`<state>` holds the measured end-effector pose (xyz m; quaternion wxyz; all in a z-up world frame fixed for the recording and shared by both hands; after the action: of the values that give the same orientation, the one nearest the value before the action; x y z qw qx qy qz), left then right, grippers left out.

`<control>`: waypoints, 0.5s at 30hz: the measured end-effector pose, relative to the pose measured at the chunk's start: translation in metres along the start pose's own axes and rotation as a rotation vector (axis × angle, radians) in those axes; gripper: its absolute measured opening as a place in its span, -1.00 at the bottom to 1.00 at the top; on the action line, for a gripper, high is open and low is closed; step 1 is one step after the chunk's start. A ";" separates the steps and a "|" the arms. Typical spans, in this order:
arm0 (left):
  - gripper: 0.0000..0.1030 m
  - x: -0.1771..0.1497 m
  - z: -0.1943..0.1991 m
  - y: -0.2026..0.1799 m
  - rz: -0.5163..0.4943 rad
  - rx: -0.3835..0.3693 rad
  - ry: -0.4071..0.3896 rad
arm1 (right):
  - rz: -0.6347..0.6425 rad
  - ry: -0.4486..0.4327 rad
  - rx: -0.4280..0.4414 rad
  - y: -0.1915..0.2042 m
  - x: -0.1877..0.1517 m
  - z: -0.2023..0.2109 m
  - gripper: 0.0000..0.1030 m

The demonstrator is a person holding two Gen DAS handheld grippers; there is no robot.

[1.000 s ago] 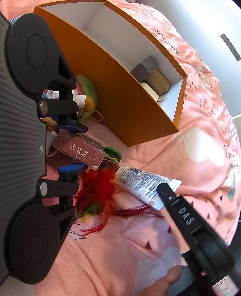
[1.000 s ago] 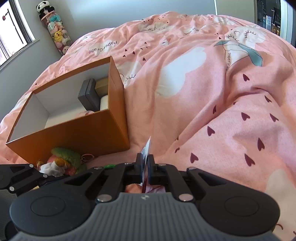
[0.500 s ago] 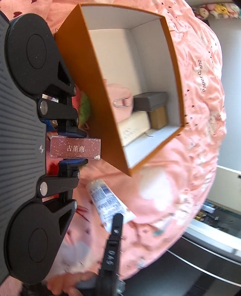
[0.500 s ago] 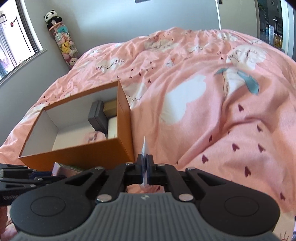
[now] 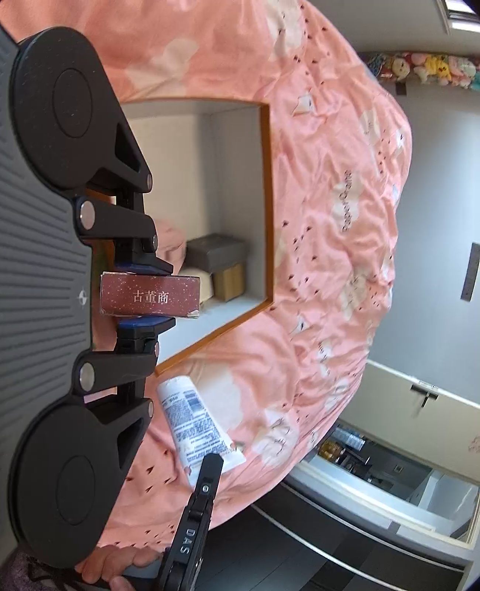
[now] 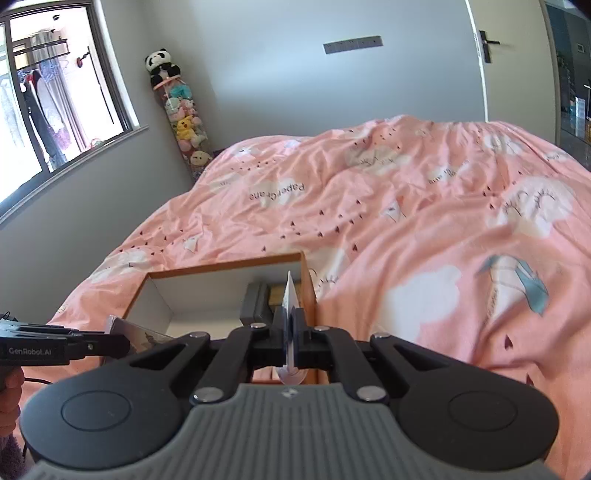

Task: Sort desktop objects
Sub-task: 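Lower the dark red box into the orange box and open the left tool while the right carries the tube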

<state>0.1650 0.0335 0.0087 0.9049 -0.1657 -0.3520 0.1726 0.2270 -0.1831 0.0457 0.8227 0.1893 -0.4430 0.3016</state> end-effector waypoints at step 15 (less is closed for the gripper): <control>-0.50 0.049 -0.085 0.050 0.102 0.129 0.059 | 0.059 0.061 0.060 0.023 0.025 -0.100 -0.96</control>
<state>0.2476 0.0836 -0.0433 0.9138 -0.1298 -0.3044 0.2358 0.2844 -0.0997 0.0143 0.8206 0.1914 -0.4139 0.3446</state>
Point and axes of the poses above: each gripper's, at about its wrist camera, not at the fingertips, and z roughly against the way its jaws point, y to its left, x to its top, the point moved 8 cm from there along -z, roughly the way its jaws point, and after that the axes turned 15 degrees about z, right-handed, at the moved point
